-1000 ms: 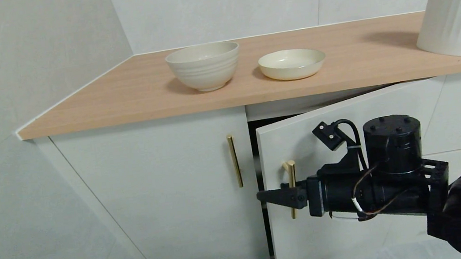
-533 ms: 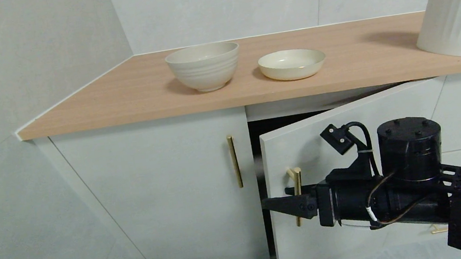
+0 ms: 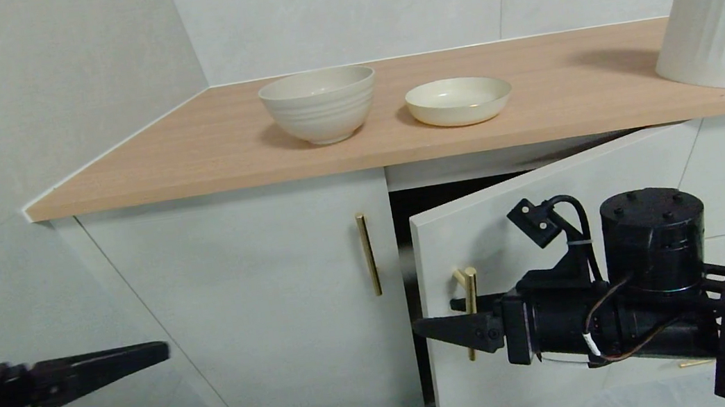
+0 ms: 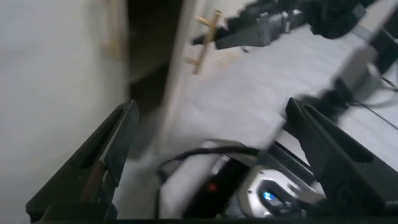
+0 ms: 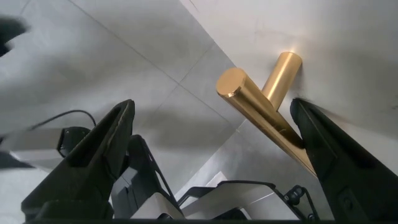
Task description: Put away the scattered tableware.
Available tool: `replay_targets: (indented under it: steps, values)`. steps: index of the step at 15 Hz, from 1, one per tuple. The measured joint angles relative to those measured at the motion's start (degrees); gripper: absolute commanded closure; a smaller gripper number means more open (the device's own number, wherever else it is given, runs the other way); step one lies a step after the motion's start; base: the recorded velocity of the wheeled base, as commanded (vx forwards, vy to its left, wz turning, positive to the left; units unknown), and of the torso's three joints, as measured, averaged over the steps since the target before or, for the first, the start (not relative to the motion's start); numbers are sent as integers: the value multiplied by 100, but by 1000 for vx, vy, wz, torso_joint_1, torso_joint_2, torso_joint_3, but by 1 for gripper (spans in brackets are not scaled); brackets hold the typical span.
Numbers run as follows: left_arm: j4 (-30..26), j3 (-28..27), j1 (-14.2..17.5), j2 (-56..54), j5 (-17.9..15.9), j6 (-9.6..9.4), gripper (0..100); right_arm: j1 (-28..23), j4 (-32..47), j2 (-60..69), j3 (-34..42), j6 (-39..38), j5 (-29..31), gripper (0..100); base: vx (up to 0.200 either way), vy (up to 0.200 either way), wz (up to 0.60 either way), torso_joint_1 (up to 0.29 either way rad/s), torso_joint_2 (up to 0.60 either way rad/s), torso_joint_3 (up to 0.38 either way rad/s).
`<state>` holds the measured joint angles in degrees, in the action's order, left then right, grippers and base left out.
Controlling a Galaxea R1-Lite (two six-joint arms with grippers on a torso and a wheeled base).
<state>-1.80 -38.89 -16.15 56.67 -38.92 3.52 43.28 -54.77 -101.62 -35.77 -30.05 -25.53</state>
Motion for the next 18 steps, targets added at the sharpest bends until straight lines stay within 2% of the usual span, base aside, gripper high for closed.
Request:
replay_targets:
  steps: [3, 5, 7, 8, 9, 10, 14, 18]
  values:
    - [1293, 273, -575, 1320, -126, 50, 0, 44, -106, 13, 68, 60, 11, 0, 0, 0, 0, 0, 0, 0]
    - [2115, 649, -755, 2014, -148, 71, 0, 57, -123, 11, 85, 71, 2, 0, 0, 0, 0, 0, 0, 0]
    - [2739, 951, -848, 2530, -158, 318, 0, 71, -137, -2, 94, 72, 0, 0, 0, 0, 0, 0, 0, 0]
    - [2882, 1009, -898, 2676, -155, 580, 0, 74, -139, -9, 99, 71, 0, 0, 0, 0, 0, 0, 0, 0]
    - [2996, 1039, -950, 2778, -156, 785, 100, 74, -141, -13, 101, 72, -1, 0, 0, 0, 0, 0, 0, 0]
    - [3073, 1047, -984, 2850, -158, 857, 100, 74, -141, -15, 105, 77, -6, 0, 0, 0, 0, 0, 0, 0]
    - [3394, 852, -1039, 3238, -150, 881, 100, 74, -134, -13, 105, 82, -9, 0, 0, 0, 0, 0, 0, 0]
    - [4370, 199, -1139, 4423, -89, 958, 100, 74, -148, -6, 132, 116, -9, 0, 0, 0, 0, 0, 0, 0]
